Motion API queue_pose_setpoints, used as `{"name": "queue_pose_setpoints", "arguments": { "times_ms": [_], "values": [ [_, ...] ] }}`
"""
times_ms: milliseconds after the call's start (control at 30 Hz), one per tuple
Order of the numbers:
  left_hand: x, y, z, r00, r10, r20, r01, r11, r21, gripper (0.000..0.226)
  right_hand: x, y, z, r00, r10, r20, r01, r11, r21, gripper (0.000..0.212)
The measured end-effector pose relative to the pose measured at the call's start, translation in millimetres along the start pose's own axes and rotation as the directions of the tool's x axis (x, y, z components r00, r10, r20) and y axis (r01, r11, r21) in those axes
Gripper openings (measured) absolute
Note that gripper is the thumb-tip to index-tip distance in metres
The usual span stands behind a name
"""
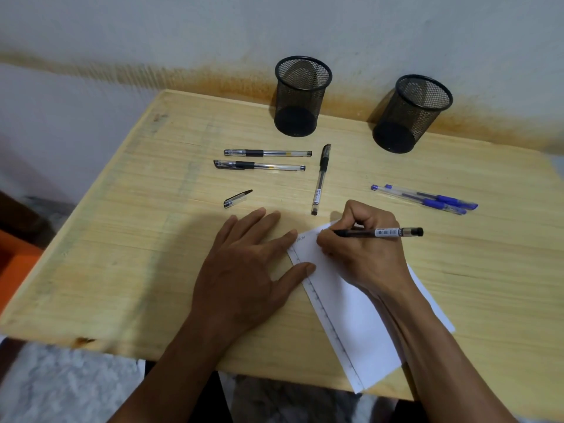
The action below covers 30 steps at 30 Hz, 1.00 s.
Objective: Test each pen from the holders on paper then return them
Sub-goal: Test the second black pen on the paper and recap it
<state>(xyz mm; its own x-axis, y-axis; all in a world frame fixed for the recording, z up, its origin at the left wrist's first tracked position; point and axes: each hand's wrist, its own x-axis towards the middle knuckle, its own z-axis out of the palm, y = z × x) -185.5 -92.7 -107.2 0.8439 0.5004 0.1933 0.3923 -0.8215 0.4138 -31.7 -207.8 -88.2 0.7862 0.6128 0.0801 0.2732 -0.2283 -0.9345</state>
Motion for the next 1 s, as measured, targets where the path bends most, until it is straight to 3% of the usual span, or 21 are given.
{"name": "queue_pose_setpoints", "arguments": {
  "times_ms": [400, 600, 767, 900, 1000],
  "values": [
    [1.2, -2.1, 2.1, 0.999, 0.025, -0.028, -0.025, 0.999, 0.020, 0.063, 1.0, 2.2, 2.1, 0.999, -0.013, -0.032, 0.013, 1.000, -0.013, 0.019],
    [4.9, -2.9, 2.4, 0.998, 0.047, -0.028, -0.044, 0.995, 0.092, 0.063, 3.5, 0.6, -5.4, 0.999, 0.035, 0.015, -0.038, 0.961, 0.275, 0.016],
    [1.5, -5.0, 5.4, 0.982, 0.113, -0.153, -0.109, 0.994, 0.029, 0.058, -2.2, -3.1, -4.4, 0.999, 0.027, -0.021, -0.020, 0.964, 0.264, 0.018],
    [6.7, -3.2, -3.5, 0.949, -0.049, -0.312, -0.005, 0.986, -0.167, 0.041, -0.2, -2.8, -8.6, 0.998, 0.065, 0.008, -0.062, 0.884, 0.464, 0.021],
    [18.0, -8.4, -18.5, 0.872, -0.141, -0.469, 0.119, 0.990, -0.077, 0.027, -3.0, -4.5, -9.1, 0.996, 0.084, 0.012, -0.079, 0.867, 0.493, 0.020]
  ]
}}
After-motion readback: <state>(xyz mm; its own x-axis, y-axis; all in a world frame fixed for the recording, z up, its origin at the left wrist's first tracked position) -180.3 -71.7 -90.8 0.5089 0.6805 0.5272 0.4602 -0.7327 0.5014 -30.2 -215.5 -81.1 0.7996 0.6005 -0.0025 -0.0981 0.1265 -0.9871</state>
